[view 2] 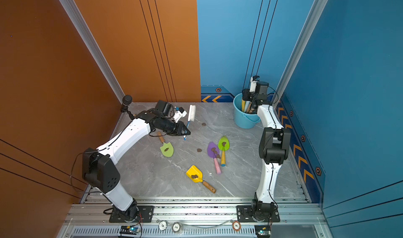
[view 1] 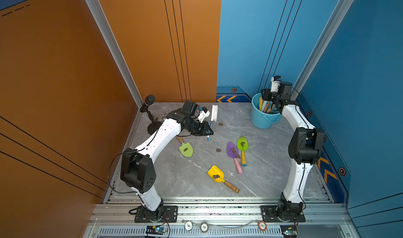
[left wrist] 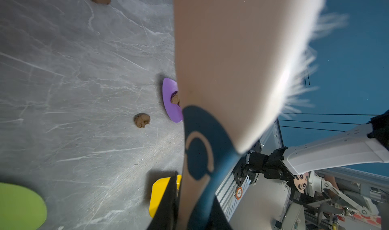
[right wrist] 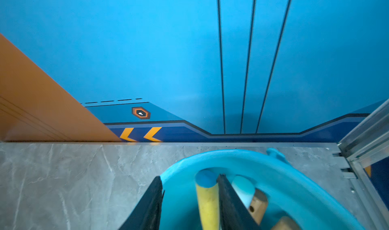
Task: Brush the soil off the hand trowel and place it into the bucket
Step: Place the hand trowel in the bucket.
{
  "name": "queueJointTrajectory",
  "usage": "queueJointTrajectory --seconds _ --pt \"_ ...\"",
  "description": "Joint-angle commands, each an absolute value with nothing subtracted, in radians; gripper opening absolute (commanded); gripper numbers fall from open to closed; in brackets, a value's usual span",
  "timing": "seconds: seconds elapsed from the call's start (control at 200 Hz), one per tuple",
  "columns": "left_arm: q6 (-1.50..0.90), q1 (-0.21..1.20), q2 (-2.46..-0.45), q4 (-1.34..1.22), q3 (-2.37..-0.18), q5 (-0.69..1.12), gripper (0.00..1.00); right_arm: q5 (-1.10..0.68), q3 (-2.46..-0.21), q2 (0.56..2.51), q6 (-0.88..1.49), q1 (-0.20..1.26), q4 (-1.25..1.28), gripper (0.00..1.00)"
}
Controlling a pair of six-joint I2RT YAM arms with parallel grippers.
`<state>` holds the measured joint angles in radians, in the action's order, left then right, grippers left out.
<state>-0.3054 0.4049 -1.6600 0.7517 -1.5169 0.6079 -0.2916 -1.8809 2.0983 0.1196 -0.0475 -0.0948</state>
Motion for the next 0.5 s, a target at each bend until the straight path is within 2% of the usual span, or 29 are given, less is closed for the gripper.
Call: queueJointTrajectory --seconds 0.0,0.17,0.355,0.496 --pt "-0.327 0.368 -1.568 0.747 -1.466 0.504 0.0 -0.295 -1.919 1.987 0.114 0.049 -0.198 0.45" --pt "-0.383 0.286 -1.414 0.747 -1.333 0.388 0.0 -0.265 -1.907 1.951 0.143 0.234 -0.296 0.46" --pt "-0.428 0.182 -1.187 0.763 -1.171 0.267 0.0 -0.16 -1.852 1.974 0.179 0.46 -0.262 0.47" --pt "-0.436 0.125 -1.051 0.821 -1.1 0.22 0.0 -0.198 -1.868 2.049 0.208 0.581 -0.217 0.48"
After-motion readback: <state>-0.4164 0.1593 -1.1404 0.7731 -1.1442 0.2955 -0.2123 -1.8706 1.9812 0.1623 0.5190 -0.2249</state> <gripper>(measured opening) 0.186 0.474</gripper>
